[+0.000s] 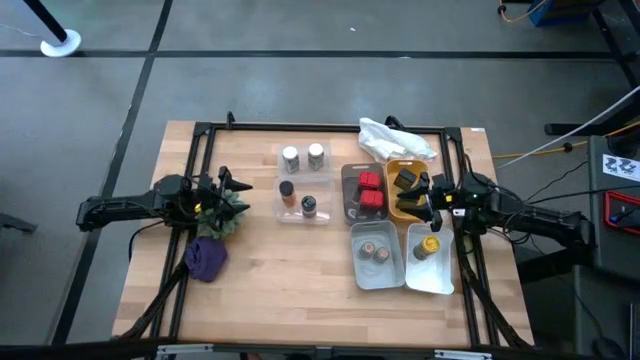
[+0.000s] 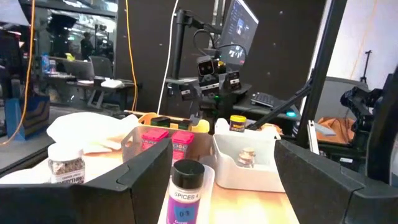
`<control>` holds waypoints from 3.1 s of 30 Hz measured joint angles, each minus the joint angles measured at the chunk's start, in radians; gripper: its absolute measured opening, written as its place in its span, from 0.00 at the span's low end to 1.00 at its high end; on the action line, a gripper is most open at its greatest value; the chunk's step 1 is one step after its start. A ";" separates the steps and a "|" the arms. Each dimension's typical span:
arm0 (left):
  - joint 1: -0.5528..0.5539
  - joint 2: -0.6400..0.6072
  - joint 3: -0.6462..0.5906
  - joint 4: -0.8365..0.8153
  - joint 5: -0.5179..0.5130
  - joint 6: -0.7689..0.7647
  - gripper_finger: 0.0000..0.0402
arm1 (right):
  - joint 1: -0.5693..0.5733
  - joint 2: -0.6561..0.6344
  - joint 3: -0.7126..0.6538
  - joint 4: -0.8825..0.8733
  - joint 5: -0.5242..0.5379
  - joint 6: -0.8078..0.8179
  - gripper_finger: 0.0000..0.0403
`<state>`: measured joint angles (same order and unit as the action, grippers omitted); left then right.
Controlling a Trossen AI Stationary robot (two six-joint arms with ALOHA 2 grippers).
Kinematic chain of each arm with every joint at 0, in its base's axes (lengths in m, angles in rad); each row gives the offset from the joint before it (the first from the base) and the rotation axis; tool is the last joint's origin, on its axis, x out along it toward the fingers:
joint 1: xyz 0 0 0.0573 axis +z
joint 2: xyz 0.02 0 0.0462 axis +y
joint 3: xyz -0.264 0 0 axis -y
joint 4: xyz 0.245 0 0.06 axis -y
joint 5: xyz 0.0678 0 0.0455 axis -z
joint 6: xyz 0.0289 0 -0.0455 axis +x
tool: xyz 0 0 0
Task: Sort spices by type
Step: Return to Home Position
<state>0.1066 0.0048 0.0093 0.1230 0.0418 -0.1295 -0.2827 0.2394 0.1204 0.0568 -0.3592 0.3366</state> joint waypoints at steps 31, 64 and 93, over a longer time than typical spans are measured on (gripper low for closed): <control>0.000 0.000 0.000 -0.018 0.000 -0.046 0.66 | 0.001 -0.029 -0.109 0.083 0.083 -0.020 0.59; -0.002 0.002 0.000 -0.105 -0.007 0.067 0.66 | 0.001 -0.229 -0.111 -0.043 0.350 -0.316 0.59; -0.002 0.003 0.000 -0.109 -0.007 0.148 0.66 | 0.001 -0.229 -0.112 -0.047 0.349 -0.316 0.59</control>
<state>0.1051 0.0082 0.0093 0.0142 0.0349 0.0189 -0.2821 0.0105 0.0086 0.0101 -0.0097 0.0204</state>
